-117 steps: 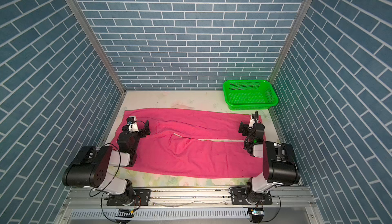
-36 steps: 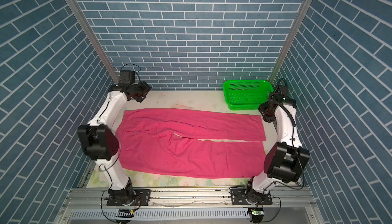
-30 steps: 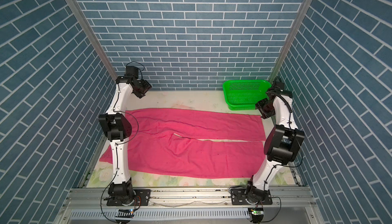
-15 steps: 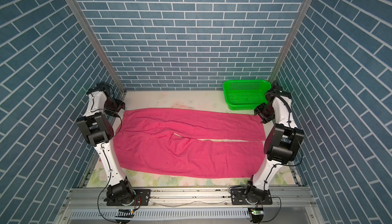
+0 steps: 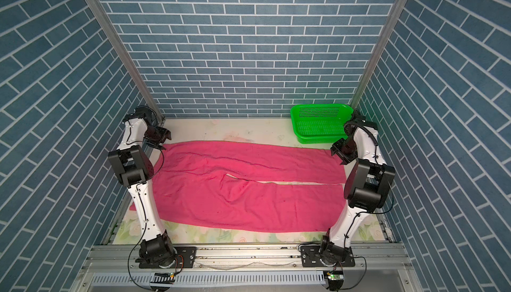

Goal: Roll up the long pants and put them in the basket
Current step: Fold the long pant at the center of the board.

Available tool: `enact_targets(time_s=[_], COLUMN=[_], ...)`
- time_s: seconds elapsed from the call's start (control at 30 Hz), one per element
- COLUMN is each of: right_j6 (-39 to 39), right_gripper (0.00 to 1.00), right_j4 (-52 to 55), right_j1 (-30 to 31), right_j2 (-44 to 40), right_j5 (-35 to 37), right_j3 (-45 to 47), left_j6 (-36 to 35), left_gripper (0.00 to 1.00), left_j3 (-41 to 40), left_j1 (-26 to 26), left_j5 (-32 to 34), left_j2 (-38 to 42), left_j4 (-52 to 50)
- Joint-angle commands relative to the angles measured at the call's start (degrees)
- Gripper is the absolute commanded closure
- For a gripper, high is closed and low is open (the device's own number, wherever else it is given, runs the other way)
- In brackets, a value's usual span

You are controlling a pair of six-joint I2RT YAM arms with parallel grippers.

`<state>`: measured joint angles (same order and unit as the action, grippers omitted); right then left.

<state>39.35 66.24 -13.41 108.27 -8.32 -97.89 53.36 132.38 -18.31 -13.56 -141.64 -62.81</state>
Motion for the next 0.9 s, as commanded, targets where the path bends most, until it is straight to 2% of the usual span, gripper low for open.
enact_targets(time_s=[0.0,0.17,0.4,0.53,0.73,0.87], right_j6=[-1.17,-0.71,-1.22,-1.04,-0.27,1.06], right_gripper=[0.45,0.46,0.46,0.46,0.46,0.46], right_j4=[3.50,3.72,4.25,3.92,1.87,-0.18], right_j1=[-0.13,-0.13,-0.13,-0.13,-0.10,-0.04], right_j2=[1.11,0.38,-1.77,-2.86,-4.10,-4.12], right_j5=[1.54,1.72,2.93,2.96,2.96,2.71], right_j3=[-2.47,-2.68,-0.94,0.93,5.21,8.14], left_j6=[0.34,1.86,5.86,4.85,1.87,1.51], left_gripper=[0.38,0.38,0.38,0.38,0.38,0.39], left_j3=[-0.04,2.18,3.54,2.32,-1.53,-1.07], left_j1=[0.28,-0.06,-0.14,0.46,0.99,1.08], left_j5=[0.25,-0.30,-5.69,-7.60,-6.04,-6.38], left_j2=[-2.41,-5.96,-7.97,-6.57,-0.29,2.03], left_j4=[0.52,2.23,6.69,5.23,0.74,-0.61])
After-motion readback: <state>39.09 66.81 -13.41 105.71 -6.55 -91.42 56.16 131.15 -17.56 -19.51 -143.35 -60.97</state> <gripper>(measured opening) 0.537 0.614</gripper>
